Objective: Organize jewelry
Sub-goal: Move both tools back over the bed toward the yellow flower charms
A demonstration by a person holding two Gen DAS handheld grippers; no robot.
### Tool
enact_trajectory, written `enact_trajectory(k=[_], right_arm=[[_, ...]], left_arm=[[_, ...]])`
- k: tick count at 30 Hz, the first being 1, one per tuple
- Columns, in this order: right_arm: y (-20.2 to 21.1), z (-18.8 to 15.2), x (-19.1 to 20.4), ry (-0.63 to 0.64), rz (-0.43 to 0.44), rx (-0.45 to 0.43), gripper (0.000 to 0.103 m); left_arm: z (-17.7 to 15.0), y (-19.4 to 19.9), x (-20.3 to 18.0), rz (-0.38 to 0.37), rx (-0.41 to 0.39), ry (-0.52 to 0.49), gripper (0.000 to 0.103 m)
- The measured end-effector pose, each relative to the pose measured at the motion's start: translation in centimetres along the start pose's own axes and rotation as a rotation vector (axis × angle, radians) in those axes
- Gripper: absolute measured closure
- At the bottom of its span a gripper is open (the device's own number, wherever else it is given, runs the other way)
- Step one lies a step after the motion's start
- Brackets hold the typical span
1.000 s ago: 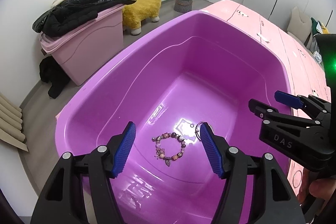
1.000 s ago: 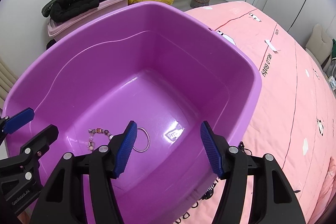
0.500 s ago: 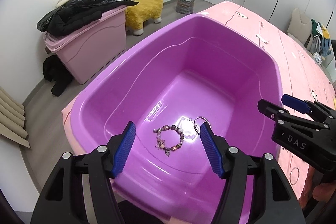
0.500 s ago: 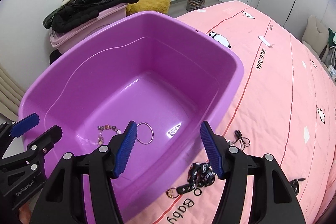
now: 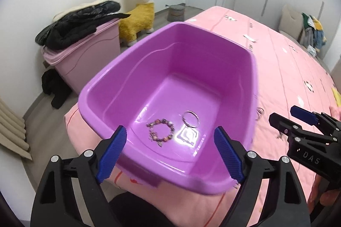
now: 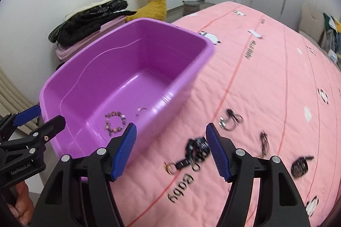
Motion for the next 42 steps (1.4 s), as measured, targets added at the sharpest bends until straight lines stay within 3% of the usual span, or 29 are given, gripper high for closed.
enact_trajectory(k=[3, 11, 16, 21, 32, 42], right_arm=[[1.5, -2.0, -2.4, -0.058, -0.001, -0.007, 0.037], [5.5, -8.9, -10.1, -0.247, -0.079, -0.030, 0.035], [7.5, -14.5, -14.9, -0.380, -0.142, -0.001, 0.035], [9.3, -19.1, -18.3, -0.454, -0.209, 0.017, 0.034], [9.9, -26.9, -20.7, -0.513, -0.260, 0.038, 0.032], [6.2, -31.2, -20.4, -0.517, -0.231, 0.089, 0.032]], left_arm=[[-0.8, 1.1, -1.8, -0.031, -0.015, -0.032, 0.011], [-3.2, 3.3, -8.5, -0.122, -0.032, -0.180, 0.007], [-6.0, 2.9, -12.8, -0.196, 0.013, -0.243, 0.006], [-8.8, 1.4, -16.9, -0.214, 0.073, -0.332, 0.006], [-14.1, -0.1, -22.5, -0.263, 0.138, -0.441, 0.006], [-18.7, -2.9, -24.3, -0.286, 0.240, -0.474, 0.006]])
Point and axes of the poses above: each gripper's, at about its wrist camera, not at the fingertips, and y roughly against the way its jaws point, x to its left, z to its top, the point moved 2 cm from there along -y, roughly the way its jaws point, and after that the axes turned 6 degrees about -y, right-handed, at the moved point
